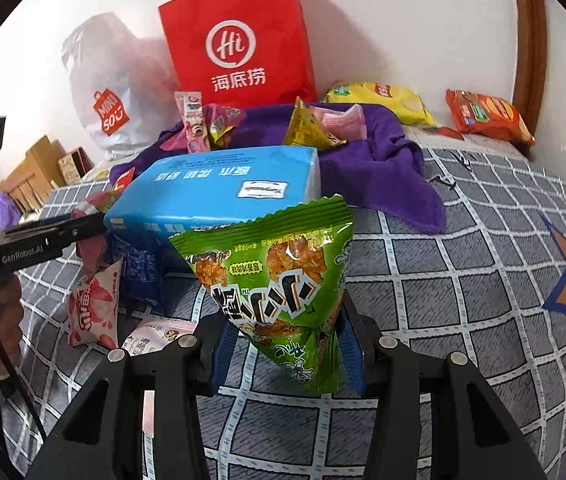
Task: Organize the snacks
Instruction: 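Lift both held bags and carry them over the purple towel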
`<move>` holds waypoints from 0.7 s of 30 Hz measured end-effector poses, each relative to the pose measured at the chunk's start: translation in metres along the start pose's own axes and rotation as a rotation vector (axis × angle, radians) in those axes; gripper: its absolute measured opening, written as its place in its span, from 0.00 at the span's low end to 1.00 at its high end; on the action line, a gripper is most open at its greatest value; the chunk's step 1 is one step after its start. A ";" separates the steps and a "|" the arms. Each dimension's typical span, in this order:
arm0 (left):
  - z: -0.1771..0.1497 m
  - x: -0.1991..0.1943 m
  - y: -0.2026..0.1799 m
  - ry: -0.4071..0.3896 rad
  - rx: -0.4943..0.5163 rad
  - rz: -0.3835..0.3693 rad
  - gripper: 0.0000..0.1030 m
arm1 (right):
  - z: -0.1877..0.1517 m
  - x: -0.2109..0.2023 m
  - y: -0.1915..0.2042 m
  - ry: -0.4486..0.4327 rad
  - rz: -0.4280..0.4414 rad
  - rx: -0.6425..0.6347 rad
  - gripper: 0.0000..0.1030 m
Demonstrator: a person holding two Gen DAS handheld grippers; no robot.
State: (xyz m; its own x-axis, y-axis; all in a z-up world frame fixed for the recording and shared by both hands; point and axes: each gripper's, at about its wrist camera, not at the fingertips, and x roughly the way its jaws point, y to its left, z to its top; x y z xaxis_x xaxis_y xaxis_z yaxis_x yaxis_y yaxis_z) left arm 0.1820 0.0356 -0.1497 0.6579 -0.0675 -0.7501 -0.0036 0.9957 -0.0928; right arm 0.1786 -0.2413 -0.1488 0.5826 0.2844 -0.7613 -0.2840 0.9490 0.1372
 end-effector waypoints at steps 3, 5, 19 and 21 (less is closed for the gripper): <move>0.002 -0.005 0.003 -0.015 -0.024 -0.022 0.56 | 0.000 -0.001 -0.003 -0.003 0.000 0.018 0.44; 0.002 -0.007 0.004 -0.024 -0.031 -0.029 0.56 | 0.000 -0.002 0.000 -0.008 0.003 0.008 0.44; 0.003 -0.007 0.008 -0.018 -0.056 -0.059 0.56 | 0.000 0.002 0.001 0.010 0.008 0.008 0.44; 0.003 -0.008 0.009 -0.021 -0.058 -0.061 0.56 | 0.000 0.002 0.001 0.007 0.010 0.007 0.44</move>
State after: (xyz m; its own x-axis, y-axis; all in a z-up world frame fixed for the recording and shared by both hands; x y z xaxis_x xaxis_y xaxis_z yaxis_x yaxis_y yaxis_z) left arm 0.1794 0.0449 -0.1423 0.6736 -0.1261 -0.7283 -0.0060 0.9844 -0.1760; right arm 0.1791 -0.2402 -0.1500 0.5745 0.2933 -0.7641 -0.2846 0.9469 0.1495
